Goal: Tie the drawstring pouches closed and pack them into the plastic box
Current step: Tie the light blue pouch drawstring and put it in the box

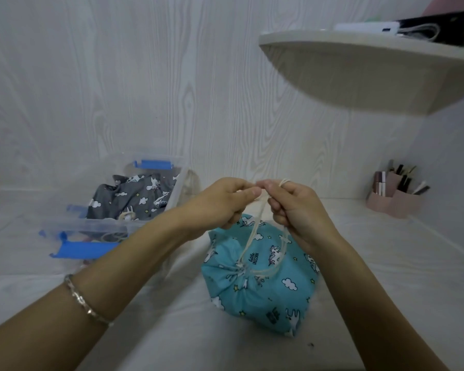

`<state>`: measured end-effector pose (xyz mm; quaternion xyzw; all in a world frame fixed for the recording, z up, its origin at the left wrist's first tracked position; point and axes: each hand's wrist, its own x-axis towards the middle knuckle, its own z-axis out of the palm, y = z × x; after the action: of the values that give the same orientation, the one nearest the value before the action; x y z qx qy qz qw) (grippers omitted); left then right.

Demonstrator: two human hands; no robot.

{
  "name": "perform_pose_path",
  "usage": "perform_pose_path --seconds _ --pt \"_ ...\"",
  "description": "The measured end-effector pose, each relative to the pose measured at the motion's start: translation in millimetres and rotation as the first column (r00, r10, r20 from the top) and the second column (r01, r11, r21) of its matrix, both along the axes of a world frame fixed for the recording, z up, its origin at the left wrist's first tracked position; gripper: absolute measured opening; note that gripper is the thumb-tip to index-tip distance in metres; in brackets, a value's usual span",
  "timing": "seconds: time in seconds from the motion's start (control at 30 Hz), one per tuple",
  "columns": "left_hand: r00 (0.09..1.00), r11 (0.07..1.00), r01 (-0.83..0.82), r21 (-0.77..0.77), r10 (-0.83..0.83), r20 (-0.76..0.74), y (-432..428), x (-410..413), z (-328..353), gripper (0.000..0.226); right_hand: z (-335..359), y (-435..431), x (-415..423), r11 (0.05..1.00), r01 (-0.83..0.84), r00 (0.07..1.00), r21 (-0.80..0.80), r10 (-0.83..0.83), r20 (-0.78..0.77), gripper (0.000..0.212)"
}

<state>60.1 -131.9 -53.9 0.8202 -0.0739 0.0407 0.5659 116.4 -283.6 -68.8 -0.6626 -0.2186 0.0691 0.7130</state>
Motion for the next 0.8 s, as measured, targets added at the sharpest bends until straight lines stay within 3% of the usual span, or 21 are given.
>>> perform_pose_path --seconds 0.1,0.17,0.27,0.33,0.47,0.6,0.67,0.73,0.8 --pt "0.994 0.989 0.104 0.109 -0.100 -0.041 -2 -5 -4 0.029 1 -1 4 0.991 0.023 0.998 -0.133 -0.014 0.065 0.010" --pt "0.992 0.990 0.114 0.085 -0.109 -0.061 -7 -5 -9 0.026 2 0 5 0.977 -0.013 0.998 -0.212 0.025 0.054 0.019" --pt "0.996 0.998 -0.034 -0.046 0.030 -0.078 -3 -1 -11 0.028 7 -13 7 0.936 -0.185 0.982 -0.298 0.165 -0.092 0.025" --pt "0.989 0.989 -0.120 -0.093 0.111 -0.094 5 1 -10 0.029 6 -23 7 0.908 -0.213 0.977 -0.362 0.196 -0.083 0.012" --pt "0.979 0.991 -0.111 -0.076 0.096 -0.179 7 -1 -3 0.033 -10 -19 7 0.916 0.067 0.980 -0.395 0.014 0.200 0.015" --pt "0.966 0.998 0.029 0.047 -0.016 -0.259 -3 -4 0 0.035 -20 -4 3 0.904 0.102 0.867 -0.415 0.123 0.482 0.049" --pt "0.974 0.994 0.028 0.108 -0.003 -0.227 -2 -5 0 0.035 -24 -1 5 0.930 -0.014 0.914 -0.368 0.162 0.373 0.044" --pt "0.986 0.991 -0.035 0.132 0.055 -0.156 -1 -4 -2 0.038 -26 -1 5 0.952 -0.204 0.962 -0.228 0.238 0.131 0.025" --pt "0.988 0.980 -0.125 0.152 0.137 -0.072 0 -3 -6 0.041 -27 -6 2 0.920 -0.380 0.925 -0.099 0.379 -0.020 0.009"
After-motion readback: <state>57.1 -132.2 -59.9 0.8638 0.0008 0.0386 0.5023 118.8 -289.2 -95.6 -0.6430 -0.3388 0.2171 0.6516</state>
